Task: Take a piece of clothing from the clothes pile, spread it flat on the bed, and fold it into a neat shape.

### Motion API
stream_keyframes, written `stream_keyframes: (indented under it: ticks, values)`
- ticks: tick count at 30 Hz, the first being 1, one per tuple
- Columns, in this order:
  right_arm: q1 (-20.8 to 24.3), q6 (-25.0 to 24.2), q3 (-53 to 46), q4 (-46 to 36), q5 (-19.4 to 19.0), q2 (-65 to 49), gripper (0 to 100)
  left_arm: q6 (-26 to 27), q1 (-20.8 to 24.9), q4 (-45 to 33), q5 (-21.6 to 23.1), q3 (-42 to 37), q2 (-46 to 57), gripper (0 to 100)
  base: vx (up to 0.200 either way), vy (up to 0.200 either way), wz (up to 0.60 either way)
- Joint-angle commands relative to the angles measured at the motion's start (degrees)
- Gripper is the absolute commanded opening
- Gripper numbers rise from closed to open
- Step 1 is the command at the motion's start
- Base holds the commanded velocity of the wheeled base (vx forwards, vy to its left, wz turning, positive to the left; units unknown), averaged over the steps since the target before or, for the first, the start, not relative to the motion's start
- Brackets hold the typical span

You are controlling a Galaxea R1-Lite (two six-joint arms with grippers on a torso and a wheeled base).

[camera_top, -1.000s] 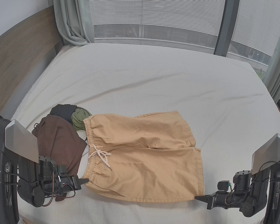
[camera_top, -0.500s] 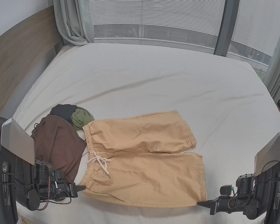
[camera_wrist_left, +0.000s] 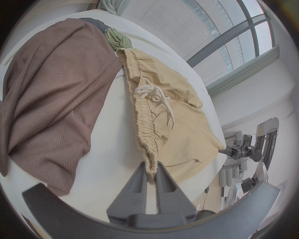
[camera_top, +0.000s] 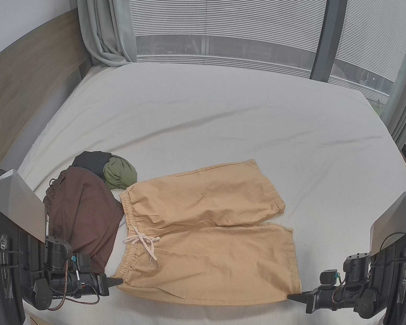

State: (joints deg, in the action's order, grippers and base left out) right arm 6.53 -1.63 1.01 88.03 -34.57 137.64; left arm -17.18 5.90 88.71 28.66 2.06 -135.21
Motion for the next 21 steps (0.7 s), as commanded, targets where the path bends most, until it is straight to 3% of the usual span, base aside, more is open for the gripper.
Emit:
stream_keyframes:
  ticks: [1,6,14,21]
  values:
    - [0.5,0.2,-1.0,-0.3,-0.1,-0.1,0,0.9,0.1,0.0,0.2,-1.8,0.6,0,0.000,0.000,0.00]
    - [0.8,0.5,-1.0,-1.6,-0.1,-0.3,0,2.2,0.0,-0.2,0.3,-1.9,0.2,0,0.000,0.000,0.00]
    - [0.9,3.3,-1.0,-13.4,0.0,-7.4,0,3.8,0.1,-4.2,0.3,-1.9,0.6,0,0.000,0.000,0.00]
    - [0.9,4.2,-1.0,-18.2,0.0,-9.9,0,5.1,0.0,-6.1,0.7,-1.9,0.7,0,0.000,0.000,0.00]
